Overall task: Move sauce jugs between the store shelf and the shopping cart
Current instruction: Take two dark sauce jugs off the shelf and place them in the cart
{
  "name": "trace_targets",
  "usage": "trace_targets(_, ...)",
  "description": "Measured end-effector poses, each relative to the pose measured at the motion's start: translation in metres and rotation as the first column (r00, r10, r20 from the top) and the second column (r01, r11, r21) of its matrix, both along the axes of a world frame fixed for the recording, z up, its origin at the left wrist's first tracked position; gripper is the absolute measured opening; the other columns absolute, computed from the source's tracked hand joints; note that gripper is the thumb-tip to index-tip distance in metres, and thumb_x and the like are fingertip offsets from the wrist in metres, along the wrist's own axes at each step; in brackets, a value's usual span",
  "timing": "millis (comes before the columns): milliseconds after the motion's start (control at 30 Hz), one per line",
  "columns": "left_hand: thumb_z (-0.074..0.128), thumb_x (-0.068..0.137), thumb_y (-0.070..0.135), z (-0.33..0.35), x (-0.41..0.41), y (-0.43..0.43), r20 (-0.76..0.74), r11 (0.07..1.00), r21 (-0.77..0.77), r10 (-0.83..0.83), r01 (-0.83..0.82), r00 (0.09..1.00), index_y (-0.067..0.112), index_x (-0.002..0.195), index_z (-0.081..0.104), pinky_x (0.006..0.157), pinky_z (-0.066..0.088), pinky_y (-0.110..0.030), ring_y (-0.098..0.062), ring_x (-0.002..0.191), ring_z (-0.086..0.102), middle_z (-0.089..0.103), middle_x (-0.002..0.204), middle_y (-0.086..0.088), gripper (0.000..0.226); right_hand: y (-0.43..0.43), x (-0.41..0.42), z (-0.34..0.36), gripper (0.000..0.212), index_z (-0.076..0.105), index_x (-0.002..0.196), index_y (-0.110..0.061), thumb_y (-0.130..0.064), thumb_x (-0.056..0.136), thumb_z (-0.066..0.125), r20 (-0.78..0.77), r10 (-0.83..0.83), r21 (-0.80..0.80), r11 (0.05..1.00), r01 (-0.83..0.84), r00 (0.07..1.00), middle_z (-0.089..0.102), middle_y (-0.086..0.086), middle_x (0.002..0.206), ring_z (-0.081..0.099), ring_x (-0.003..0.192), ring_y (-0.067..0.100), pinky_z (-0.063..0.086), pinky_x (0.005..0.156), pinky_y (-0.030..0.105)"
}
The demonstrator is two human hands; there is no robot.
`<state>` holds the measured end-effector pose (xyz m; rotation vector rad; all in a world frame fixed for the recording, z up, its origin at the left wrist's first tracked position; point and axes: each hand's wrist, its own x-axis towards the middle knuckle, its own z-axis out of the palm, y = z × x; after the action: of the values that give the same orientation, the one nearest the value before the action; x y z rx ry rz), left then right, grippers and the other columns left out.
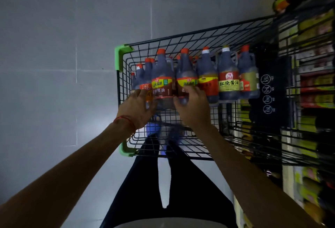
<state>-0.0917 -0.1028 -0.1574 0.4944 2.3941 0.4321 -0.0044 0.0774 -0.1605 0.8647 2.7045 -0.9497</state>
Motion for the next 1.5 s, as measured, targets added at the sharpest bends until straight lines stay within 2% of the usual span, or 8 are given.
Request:
trace_targets(233, 0.046, 0.072, 0.096, -0.052, -0.016, 0.04, 0.135, 0.994, 0.019, 0.108, -0.111, 0.985, 0.028, 0.131, 0.051, 0.087, 0.058, -0.038, -0.015, 0.101, 0.061, 0.06, 0.114, 0.002, 0.09, 0.028, -0.006, -0.025, 0.046, 0.06, 0.129, -0.012, -0.032, 0.09, 0.074, -0.017, -0.16, -0.043, 0.986, 0.159, 0.987, 0.057, 0.008, 0.122, 0.056, 0.106, 0.021, 0.048, 0.086, 0.032)
trace_targets(367, 0.067, 0.066, 0.087, -0.052, -0.02, 0.066, 0.158, 0.96, -0.032, 0.278, -0.277, 0.947, 0.019, 0.138, 0.041, 0.097, 0.048, -0.034, -0.019, 0.116, 0.049, 0.046, 0.126, -0.002, 0.101, 0.039, -0.003, -0.033, 0.055, 0.054, 0.134, -0.015, -0.035, 0.088, 0.075, 0.02, -0.14, -0.091, 0.986, 0.141, 0.99, 0.055, 0.004, 0.127, 0.055, 0.111, 0.018, 0.049, 0.089, 0.031)
trace_targets(467, 0.077, 0.071, 0.07, -0.051, -0.015, 0.08, 0.14, 0.922, -0.131, 0.38, -0.363, 0.914, 0.008, 0.144, 0.031, 0.087, 0.043, -0.032, -0.032, 0.123, 0.048, 0.039, 0.14, -0.017, 0.105, 0.042, 0.001, -0.036, 0.068, 0.049, 0.139, -0.013, -0.036, 0.083, 0.079, 0.062, -0.12, -0.097, 0.987, 0.126, 0.991, 0.053, 0.007, 0.129, 0.055, 0.113, 0.021, 0.052, 0.09, 0.035)
trace_targets(600, 0.083, 0.063, 0.068, -0.055, -0.02, 0.08, 0.178, 0.889, -0.139, 0.456, -0.437, 0.872, 0.008, 0.137, 0.041, 0.073, 0.045, -0.023, -0.024, 0.109, 0.055, 0.047, 0.124, -0.008, 0.104, 0.041, -0.002, -0.034, 0.086, 0.04, 0.145, -0.009, -0.042, 0.078, 0.083, 0.121, -0.046, -0.088, 0.994, 0.057, 0.992, 0.048, 0.011, 0.131, 0.052, 0.117, 0.027, 0.052, 0.09, 0.039)
trace_targets(800, 0.074, 0.051, 0.083, -0.033, -0.03, 0.06, 0.127, 0.917, -0.189, 0.379, -0.352, 0.917, 0.009, 0.141, 0.039, 0.089, 0.057, -0.045, -0.036, 0.114, 0.055, 0.046, 0.129, -0.019, 0.122, 0.029, -0.009, -0.031, 0.109, 0.033, 0.148, -0.002, -0.058, 0.07, 0.084, 0.16, -0.037, -0.049, 0.998, 0.045, 0.986, 0.042, 0.017, 0.137, 0.044, 0.124, 0.031, 0.05, 0.093, 0.041)
trace_targets(1067, 0.086, 0.064, 0.061, -0.035, -0.02, 0.036, 0.048, 0.885, -0.098, 0.46, -0.454, 0.887, 0.004, 0.135, 0.039, 0.096, 0.049, -0.045, -0.033, 0.117, 0.048, 0.041, 0.12, -0.013, 0.103, 0.009, -0.016, -0.032, 0.132, 0.032, 0.151, 0.002, -0.081, 0.052, 0.06, 0.161, -0.2, -0.02, 0.978, 0.206, 0.967, 0.041, 0.021, 0.143, 0.039, 0.13, 0.036, 0.047, 0.096, 0.046)
trace_targets(1267, 0.091, 0.066, 0.047, -0.039, -0.022, 0.039, 0.108, 0.877, 0.005, 0.476, -0.48, 0.873, 0.005, 0.139, 0.035, 0.089, 0.05, -0.036, -0.031, 0.115, 0.052, 0.045, 0.13, -0.017, 0.101, 0.008, -0.02, -0.04, 0.125, 0.035, 0.15, 0.0, -0.062, 0.057, 0.091, 0.19, -0.238, 0.037, 0.971, 0.236, 0.952, 0.04, 0.021, 0.138, 0.038, 0.127, 0.035, 0.049, 0.096, 0.048)
trace_targets(1500, 0.089, 0.066, 0.053, -0.04, -0.026, 0.037, 0.084, 0.907, 0.025, 0.418, -0.421, 0.905, 0.008, 0.13, 0.04, 0.073, 0.045, -0.029, -0.021, 0.089, 0.058, 0.058, 0.108, -0.004, 0.092, 0.006, -0.024, -0.043, 0.124, 0.036, 0.147, -0.003, -0.054, 0.052, 0.096, 0.23, -0.284, 0.016, 0.957, 0.288, 0.931, 0.039, 0.02, 0.137, 0.037, 0.129, 0.037, 0.047, 0.095, 0.045)
